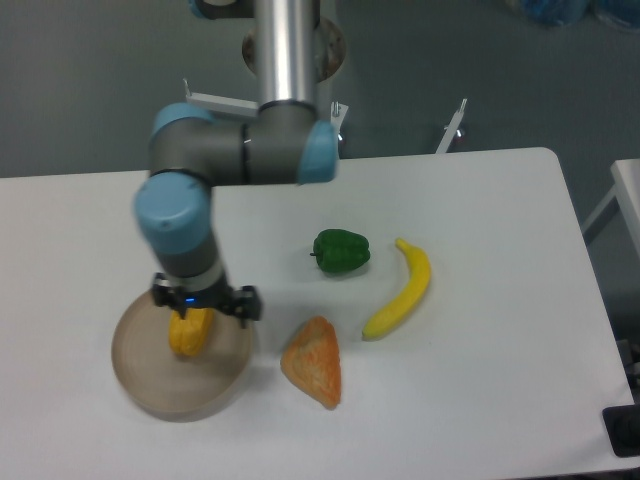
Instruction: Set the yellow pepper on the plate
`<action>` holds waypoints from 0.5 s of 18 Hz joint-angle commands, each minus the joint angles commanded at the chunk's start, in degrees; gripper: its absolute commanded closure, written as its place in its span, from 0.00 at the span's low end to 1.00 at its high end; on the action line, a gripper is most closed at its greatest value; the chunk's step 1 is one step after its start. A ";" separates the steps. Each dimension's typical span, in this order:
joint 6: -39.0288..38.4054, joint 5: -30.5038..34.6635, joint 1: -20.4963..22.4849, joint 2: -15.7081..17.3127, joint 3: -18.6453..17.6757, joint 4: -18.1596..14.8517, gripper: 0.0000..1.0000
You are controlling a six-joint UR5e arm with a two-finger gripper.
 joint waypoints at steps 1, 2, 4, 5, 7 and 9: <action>5.25 1.65 1.84 0.18 -0.26 0.17 0.00; 10.00 4.72 3.69 0.44 0.08 -0.26 0.00; 15.91 6.76 6.68 1.41 0.44 -0.18 0.00; 18.81 6.86 7.82 1.50 0.52 0.34 0.00; 26.63 6.86 10.20 1.06 0.70 1.40 0.00; 29.29 6.94 11.08 -0.08 1.75 1.93 0.00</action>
